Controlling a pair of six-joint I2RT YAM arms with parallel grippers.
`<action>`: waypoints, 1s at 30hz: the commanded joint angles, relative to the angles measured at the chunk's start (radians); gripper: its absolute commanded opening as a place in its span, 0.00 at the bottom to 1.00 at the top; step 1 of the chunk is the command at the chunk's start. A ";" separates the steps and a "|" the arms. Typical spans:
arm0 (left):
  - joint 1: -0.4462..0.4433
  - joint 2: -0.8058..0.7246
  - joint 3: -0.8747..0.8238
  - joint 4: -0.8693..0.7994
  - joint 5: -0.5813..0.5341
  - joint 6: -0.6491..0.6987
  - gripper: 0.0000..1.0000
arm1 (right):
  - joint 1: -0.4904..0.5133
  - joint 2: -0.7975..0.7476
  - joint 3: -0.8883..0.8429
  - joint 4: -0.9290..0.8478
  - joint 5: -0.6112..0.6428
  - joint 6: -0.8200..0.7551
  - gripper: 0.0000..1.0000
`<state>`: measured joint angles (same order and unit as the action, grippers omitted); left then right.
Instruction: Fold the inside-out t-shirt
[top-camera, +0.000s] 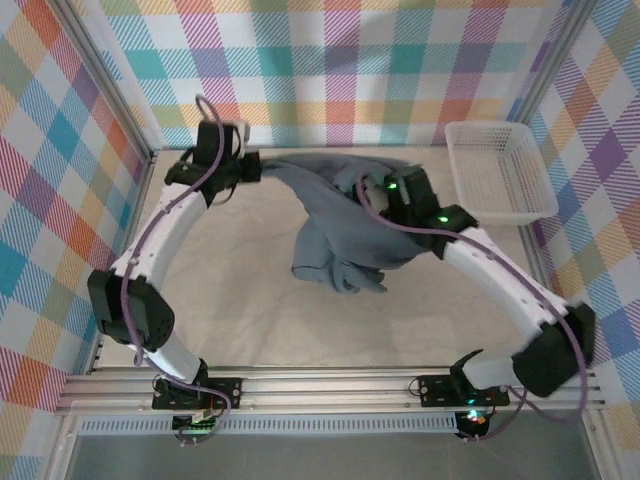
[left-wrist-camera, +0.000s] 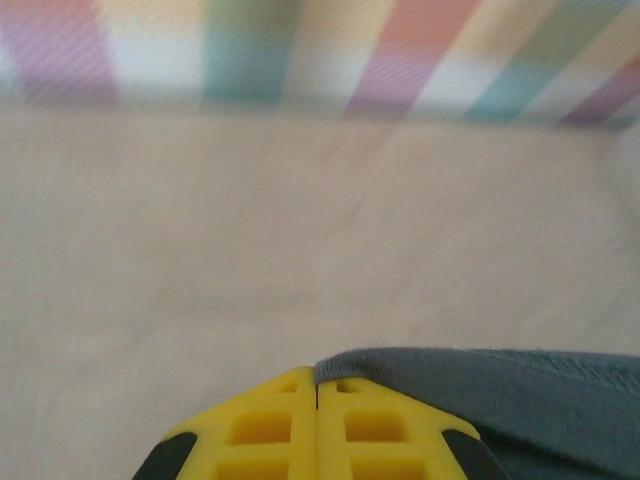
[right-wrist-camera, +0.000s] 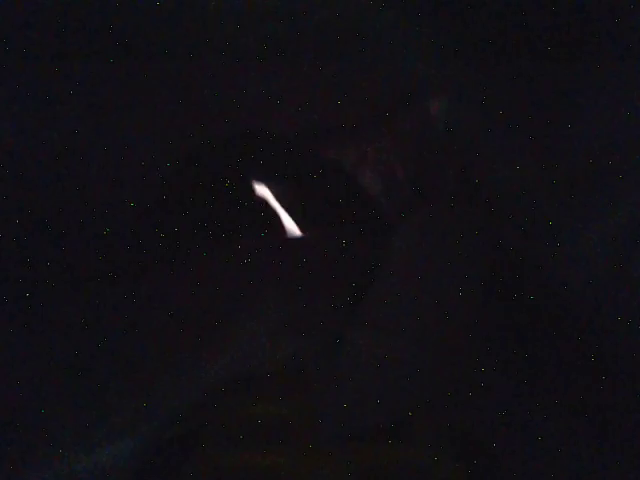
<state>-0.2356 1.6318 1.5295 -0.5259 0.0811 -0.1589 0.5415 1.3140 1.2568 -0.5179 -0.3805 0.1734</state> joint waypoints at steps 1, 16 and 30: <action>0.028 -0.030 -0.223 0.176 0.125 -0.103 0.00 | -0.089 -0.063 0.067 0.085 -0.053 0.117 0.00; -0.008 -0.332 -0.407 0.293 0.374 -0.185 1.00 | -0.184 -0.079 0.123 0.235 -0.105 0.290 0.00; -0.323 0.045 -0.145 0.293 0.418 -0.106 0.98 | -0.184 -0.074 0.128 0.260 -0.235 0.308 0.00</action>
<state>-0.5591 1.6329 1.3449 -0.2329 0.5205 -0.2657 0.3611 1.2480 1.3502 -0.3073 -0.5587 0.4728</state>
